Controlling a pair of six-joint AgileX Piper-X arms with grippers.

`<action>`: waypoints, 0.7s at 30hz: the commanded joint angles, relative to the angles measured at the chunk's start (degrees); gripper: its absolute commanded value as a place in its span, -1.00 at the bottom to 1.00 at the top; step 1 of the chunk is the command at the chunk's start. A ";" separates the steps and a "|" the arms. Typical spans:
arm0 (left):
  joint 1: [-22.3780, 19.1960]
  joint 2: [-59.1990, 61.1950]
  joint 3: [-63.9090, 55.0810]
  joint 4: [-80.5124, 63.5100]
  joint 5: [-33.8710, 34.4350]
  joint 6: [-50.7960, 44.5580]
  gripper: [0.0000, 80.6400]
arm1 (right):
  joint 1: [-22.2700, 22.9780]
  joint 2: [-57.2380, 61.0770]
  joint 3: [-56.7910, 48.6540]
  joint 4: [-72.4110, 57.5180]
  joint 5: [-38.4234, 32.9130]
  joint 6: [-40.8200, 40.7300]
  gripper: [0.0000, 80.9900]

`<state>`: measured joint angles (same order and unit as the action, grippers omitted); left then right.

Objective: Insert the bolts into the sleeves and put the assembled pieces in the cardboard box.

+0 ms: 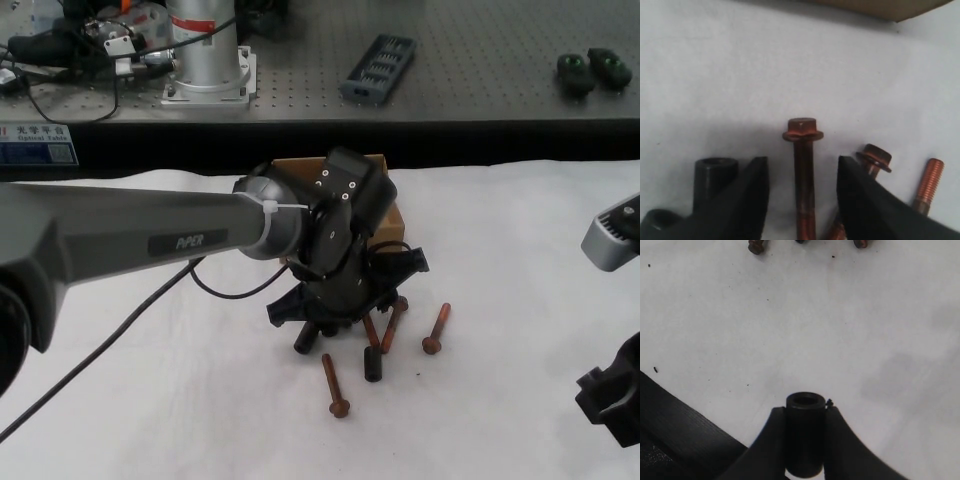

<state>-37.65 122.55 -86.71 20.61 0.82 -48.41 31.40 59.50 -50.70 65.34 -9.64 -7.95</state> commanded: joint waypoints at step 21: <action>-0.34 3.41 0.08 0.34 3.05 -0.90 -0.98 | -0.26 -0.46 -0.03 -0.02 -0.36 -1.11 -0.93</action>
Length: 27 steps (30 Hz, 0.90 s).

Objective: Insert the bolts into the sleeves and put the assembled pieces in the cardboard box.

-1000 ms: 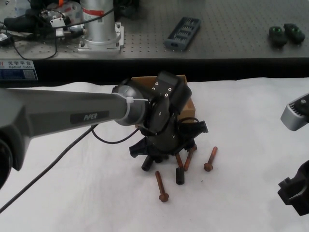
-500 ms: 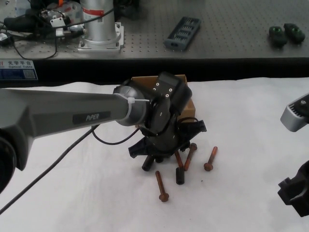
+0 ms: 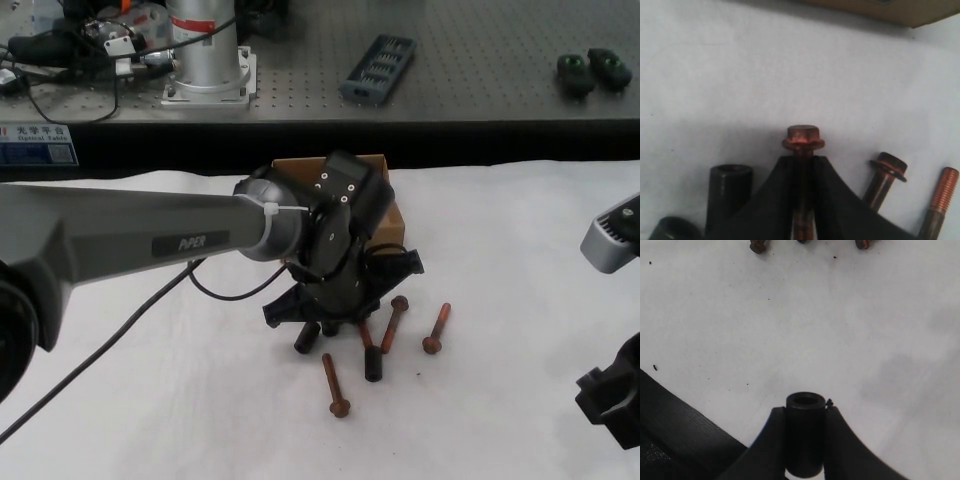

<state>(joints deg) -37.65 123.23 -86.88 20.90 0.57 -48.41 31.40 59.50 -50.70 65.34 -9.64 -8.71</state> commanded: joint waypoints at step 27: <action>5.19 -17.25 2.01 7.37 12.15 19.98 -0.98 | 0.06 -0.31 0.09 -2.34 -10.73 -1.23 -0.93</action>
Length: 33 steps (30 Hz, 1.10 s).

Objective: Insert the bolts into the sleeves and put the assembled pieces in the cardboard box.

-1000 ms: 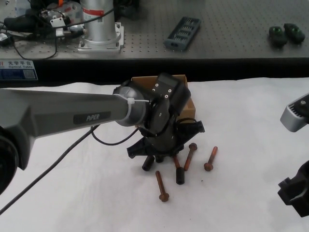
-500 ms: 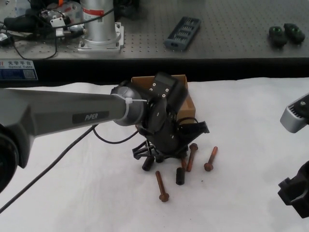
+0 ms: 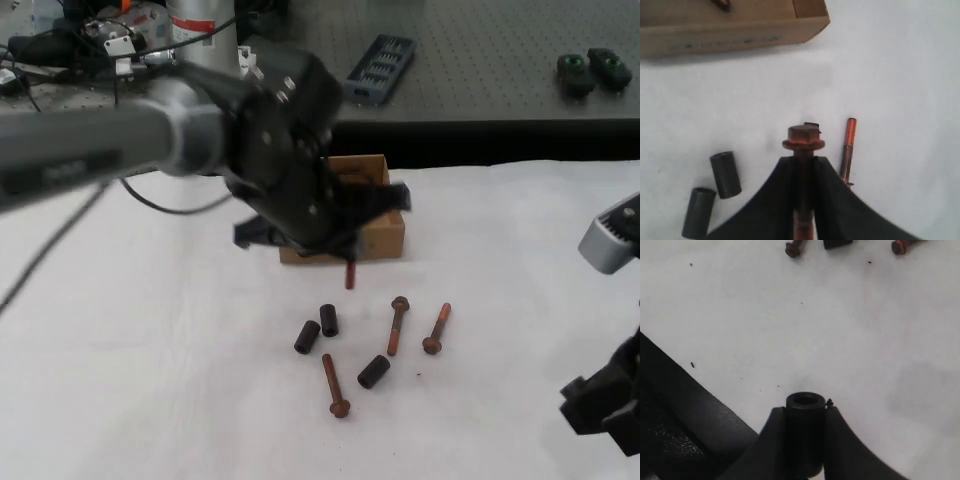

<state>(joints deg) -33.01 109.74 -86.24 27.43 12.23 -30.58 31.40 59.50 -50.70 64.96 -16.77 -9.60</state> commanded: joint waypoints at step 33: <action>9.18 -51.17 43.85 -42.15 21.94 -8.34 -0.98 | 12.10 13.19 2.42 -64.14 -28.98 37.51 -0.93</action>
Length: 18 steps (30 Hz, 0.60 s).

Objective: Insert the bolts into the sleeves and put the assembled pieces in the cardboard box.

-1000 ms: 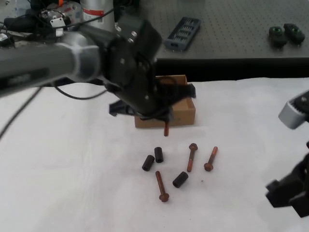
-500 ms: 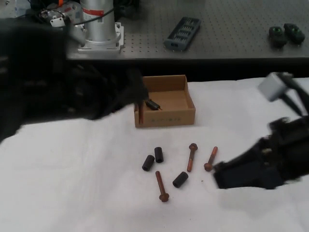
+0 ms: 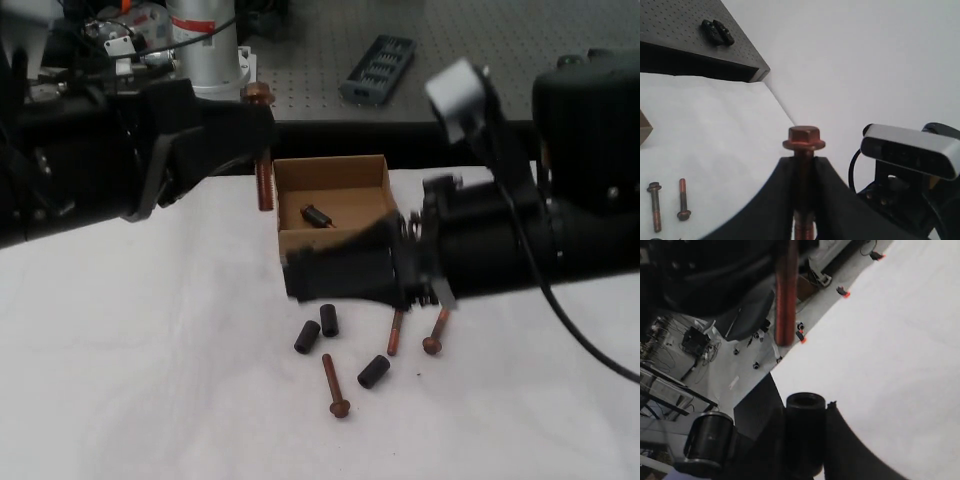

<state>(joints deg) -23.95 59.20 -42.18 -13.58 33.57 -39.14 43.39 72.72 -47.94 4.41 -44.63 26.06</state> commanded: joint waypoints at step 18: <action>0.11 -0.63 -0.21 -0.19 0.59 -1.22 -0.98 | 0.11 -0.02 -0.36 -5.66 -2.67 2.68 -0.93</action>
<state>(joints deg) -23.95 59.20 -42.18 -13.09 33.57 -39.30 43.39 72.72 -47.94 -0.31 -45.64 28.65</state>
